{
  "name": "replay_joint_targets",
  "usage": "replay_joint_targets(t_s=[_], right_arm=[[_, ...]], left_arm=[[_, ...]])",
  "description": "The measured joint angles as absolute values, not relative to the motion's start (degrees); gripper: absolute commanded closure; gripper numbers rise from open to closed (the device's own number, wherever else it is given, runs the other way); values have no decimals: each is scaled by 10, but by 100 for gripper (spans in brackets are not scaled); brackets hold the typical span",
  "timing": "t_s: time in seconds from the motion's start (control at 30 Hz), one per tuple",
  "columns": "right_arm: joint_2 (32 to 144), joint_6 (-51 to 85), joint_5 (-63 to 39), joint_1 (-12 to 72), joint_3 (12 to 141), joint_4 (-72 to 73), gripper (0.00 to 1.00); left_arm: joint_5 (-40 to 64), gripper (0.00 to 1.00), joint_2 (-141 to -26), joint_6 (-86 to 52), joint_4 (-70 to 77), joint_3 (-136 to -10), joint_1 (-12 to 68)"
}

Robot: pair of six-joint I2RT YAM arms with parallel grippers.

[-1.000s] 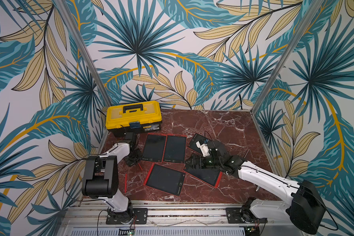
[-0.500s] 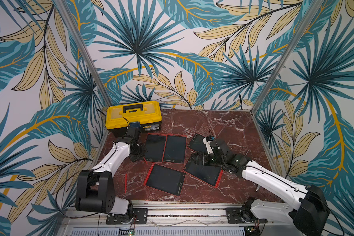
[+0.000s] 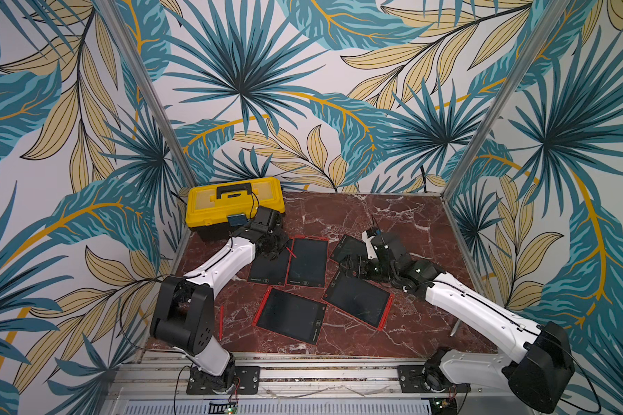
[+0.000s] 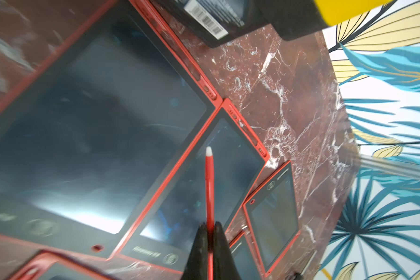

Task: Place the stylus back onto the writing tablet
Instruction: Place the stylus on the writing tablet.

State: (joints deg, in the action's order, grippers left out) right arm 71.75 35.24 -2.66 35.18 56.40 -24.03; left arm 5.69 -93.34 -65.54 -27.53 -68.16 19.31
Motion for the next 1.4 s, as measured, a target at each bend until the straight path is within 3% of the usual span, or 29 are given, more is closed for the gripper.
replay_joint_targets(t_s=[0.6,1.23,1.4], right_arm=[[771,316,-89,279,641,-259,1],[796,286,-122,261,655,-260,1],[820,280,-130,259,662,-260,6]], left_arm=[[-38,92,-1126,-846,-79,-776,269],[-78,83,-1199,-917,-57,-799,277],[-80,83,-1191,-914,-55,-794,277]])
